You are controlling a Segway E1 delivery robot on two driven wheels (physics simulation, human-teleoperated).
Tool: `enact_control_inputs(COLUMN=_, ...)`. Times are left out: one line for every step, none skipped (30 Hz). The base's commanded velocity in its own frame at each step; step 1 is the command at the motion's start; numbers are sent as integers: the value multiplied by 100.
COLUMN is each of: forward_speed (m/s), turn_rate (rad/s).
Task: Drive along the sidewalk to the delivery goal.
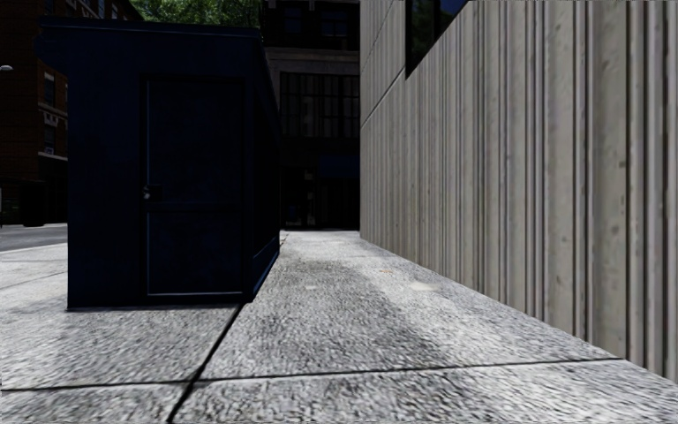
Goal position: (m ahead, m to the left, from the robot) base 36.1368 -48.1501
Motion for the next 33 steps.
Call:
enact_control_inputs(forward_speed=200, turn_rate=0)
enact_control_inputs(forward_speed=200, turn_rate=0)
enact_control_inputs(forward_speed=200, turn_rate=0)
enact_control_inputs(forward_speed=200, turn_rate=6)
enact_control_inputs(forward_speed=200, turn_rate=8)
enact_control_inputs(forward_speed=200, turn_rate=8)
enact_control_inputs(forward_speed=200, turn_rate=8)
enact_control_inputs(forward_speed=200, turn_rate=8)
enact_control_inputs(forward_speed=200, turn_rate=4)
enact_control_inputs(forward_speed=200, turn_rate=0)
enact_control_inputs(forward_speed=200, turn_rate=0)
enact_control_inputs(forward_speed=200, turn_rate=0)
enact_control_inputs(forward_speed=200, turn_rate=0)
enact_control_inputs(forward_speed=200, turn_rate=0)
enact_control_inputs(forward_speed=200, turn_rate=0)
enact_control_inputs(forward_speed=200, turn_rate=0)
enact_control_inputs(forward_speed=200, turn_rate=0)
enact_control_inputs(forward_speed=200, turn_rate=0)
enact_control_inputs(forward_speed=200, turn_rate=0)
enact_control_inputs(forward_speed=200, turn_rate=0)
enact_control_inputs(forward_speed=200, turn_rate=0)
enact_control_inputs(forward_speed=200, turn_rate=0)
enact_control_inputs(forward_speed=200, turn_rate=0)
enact_control_inputs(forward_speed=200, turn_rate=0)
enact_control_inputs(forward_speed=200, turn_rate=0)
enact_control_inputs(forward_speed=200, turn_rate=0)
enact_control_inputs(forward_speed=200, turn_rate=0)
enact_control_inputs(forward_speed=200, turn_rate=0)
enact_control_inputs(forward_speed=200, turn_rate=0)
enact_control_inputs(forward_speed=200, turn_rate=0)
enact_control_inputs(forward_speed=200, turn_rate=0)
enact_control_inputs(forward_speed=200, turn_rate=0)
enact_control_inputs(forward_speed=200, turn_rate=0)
